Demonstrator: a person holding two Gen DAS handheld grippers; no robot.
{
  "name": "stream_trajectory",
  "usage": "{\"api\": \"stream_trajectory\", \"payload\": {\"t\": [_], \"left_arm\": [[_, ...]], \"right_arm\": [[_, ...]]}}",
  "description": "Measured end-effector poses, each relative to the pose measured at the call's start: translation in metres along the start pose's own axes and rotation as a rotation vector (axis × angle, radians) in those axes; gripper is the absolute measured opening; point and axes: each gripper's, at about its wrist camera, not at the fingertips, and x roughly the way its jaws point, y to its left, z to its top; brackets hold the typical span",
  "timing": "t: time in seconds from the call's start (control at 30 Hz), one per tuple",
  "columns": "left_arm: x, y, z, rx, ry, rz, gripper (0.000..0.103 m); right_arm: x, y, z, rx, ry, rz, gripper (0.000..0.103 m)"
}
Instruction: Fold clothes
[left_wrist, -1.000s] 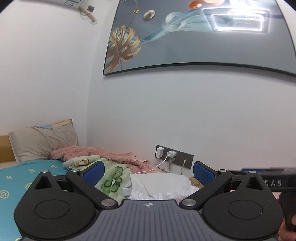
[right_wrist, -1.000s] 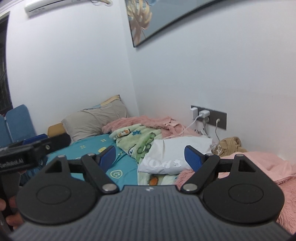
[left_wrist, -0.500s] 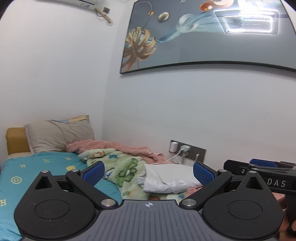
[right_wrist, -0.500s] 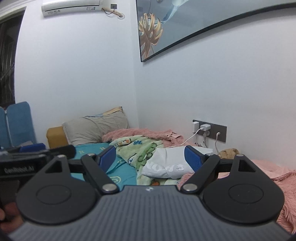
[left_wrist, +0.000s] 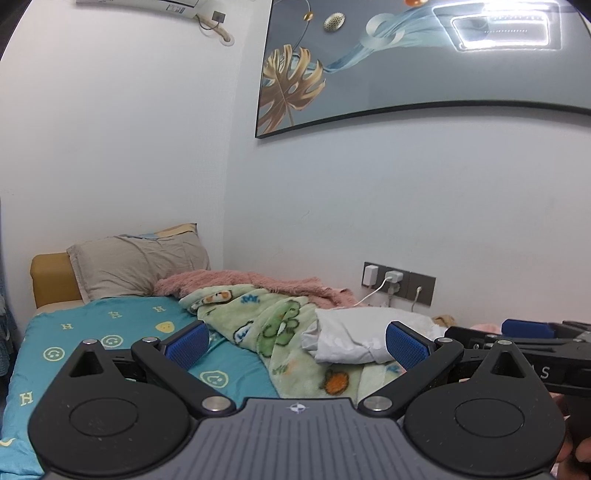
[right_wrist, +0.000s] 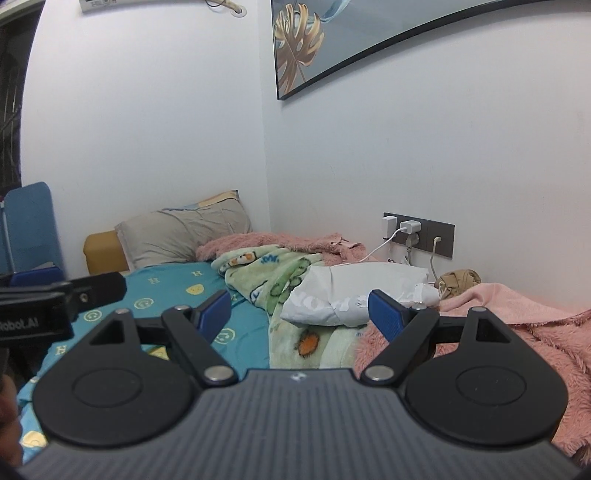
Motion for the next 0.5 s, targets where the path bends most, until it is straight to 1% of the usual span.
{"api": "stream_trajectory", "payload": {"t": [0.23,0.37,0.5], "left_arm": [[0.004,0.010,-0.012,0.005,0.027,0.029,0.103],[0.002,0.020,-0.012,-0.008,0.029,0.037,0.103],[-0.003,0.025,-0.012,-0.014,0.024,0.041,0.103]], "right_arm": [[0.006,0.008,-0.008,-0.003,0.015,-0.028,0.083],[0.007,0.014,-0.009,-0.021,0.017,-0.036,0.083],[0.008,0.016,-0.009,-0.009,0.028,-0.036,0.083]]}}
